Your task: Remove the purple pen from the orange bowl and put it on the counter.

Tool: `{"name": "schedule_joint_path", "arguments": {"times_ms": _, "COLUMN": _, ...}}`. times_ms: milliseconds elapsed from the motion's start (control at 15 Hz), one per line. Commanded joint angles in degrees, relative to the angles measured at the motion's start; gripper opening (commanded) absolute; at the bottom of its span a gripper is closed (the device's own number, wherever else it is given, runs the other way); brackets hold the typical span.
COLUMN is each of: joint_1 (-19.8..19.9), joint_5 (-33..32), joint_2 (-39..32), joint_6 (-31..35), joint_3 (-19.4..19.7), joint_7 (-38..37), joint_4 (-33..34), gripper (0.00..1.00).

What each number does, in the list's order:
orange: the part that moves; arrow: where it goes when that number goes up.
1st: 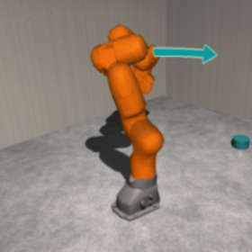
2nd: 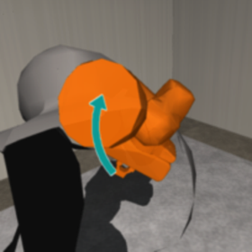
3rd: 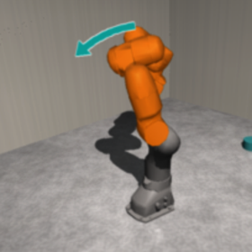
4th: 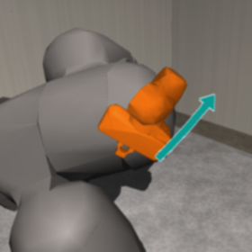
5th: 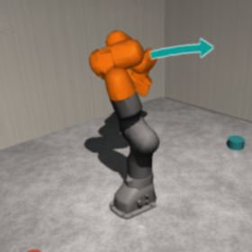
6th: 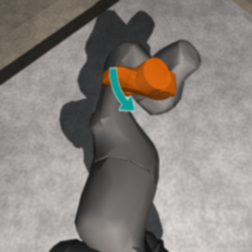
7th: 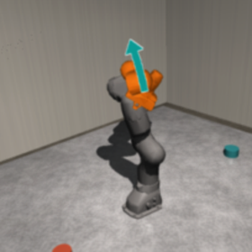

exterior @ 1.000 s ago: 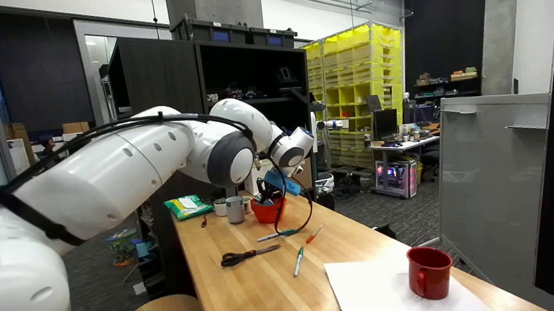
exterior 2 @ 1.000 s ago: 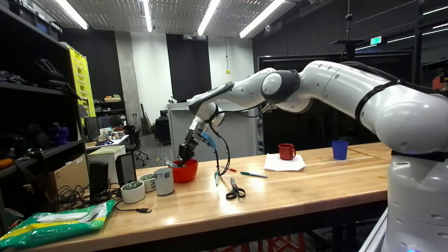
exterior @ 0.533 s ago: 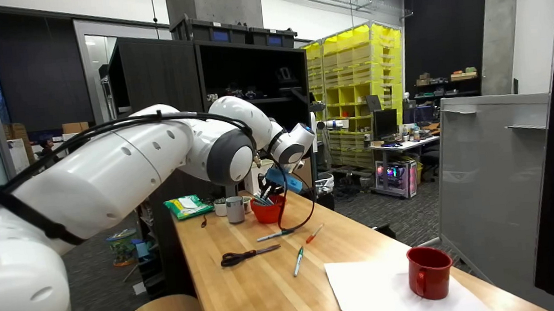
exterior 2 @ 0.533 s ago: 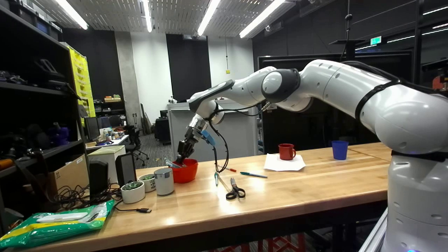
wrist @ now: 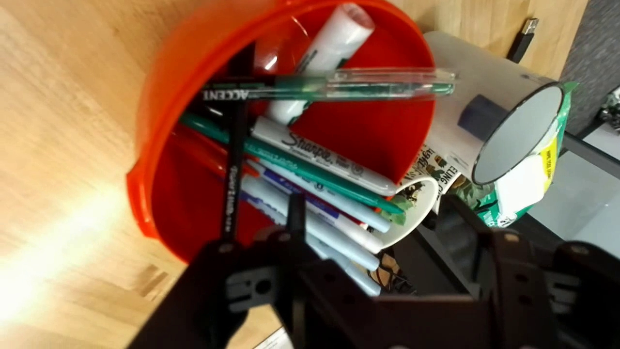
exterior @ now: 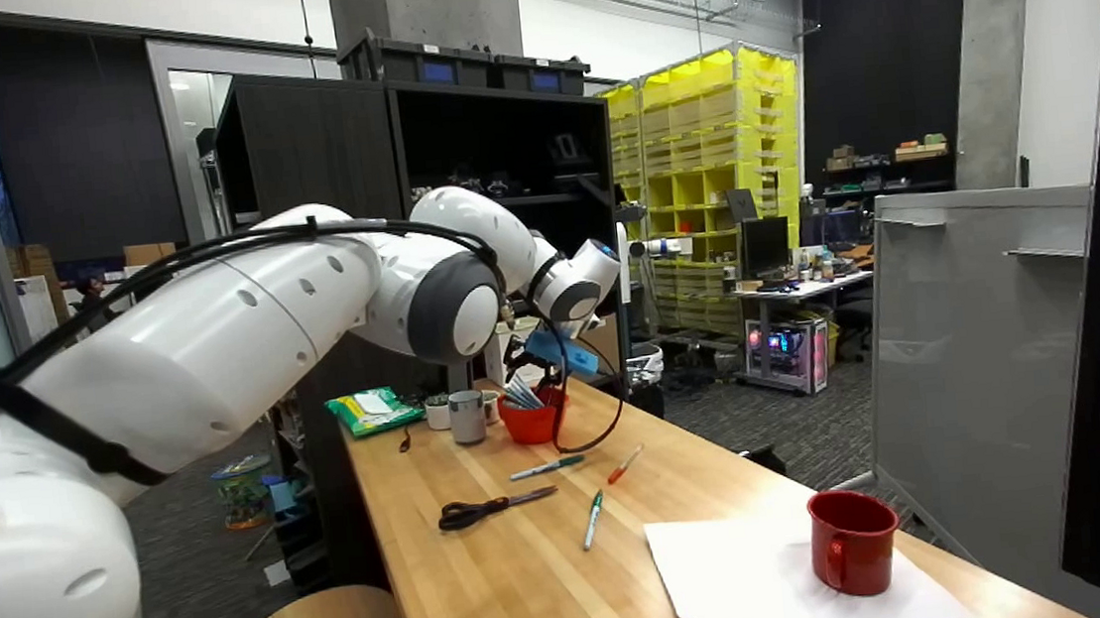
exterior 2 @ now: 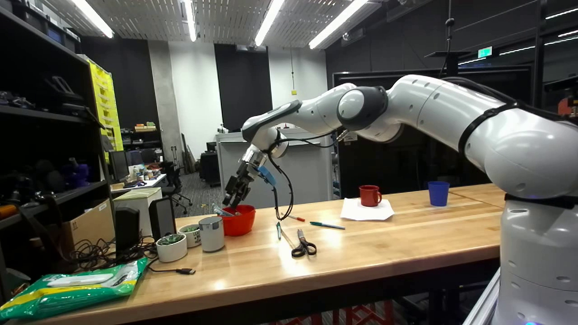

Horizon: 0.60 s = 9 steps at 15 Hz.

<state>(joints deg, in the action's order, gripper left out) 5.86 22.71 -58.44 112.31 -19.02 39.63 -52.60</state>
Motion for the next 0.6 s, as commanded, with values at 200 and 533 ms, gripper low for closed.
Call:
{"name": "schedule_joint_path", "arguments": {"times_ms": 200, "joint_1": -0.3, "joint_5": 0.3, "joint_2": 0.0, "joint_6": -0.3, "joint_3": 0.4, "joint_7": 0.0, "joint_4": 0.3, "gripper": 0.70}}
{"name": "schedule_joint_path", "arguments": {"times_ms": 533, "joint_1": -0.6, "joint_5": -1.2, "joint_2": 0.0, "joint_6": 0.2, "joint_3": 0.7, "joint_7": 5.0, "joint_4": 0.3, "gripper": 1.00}}
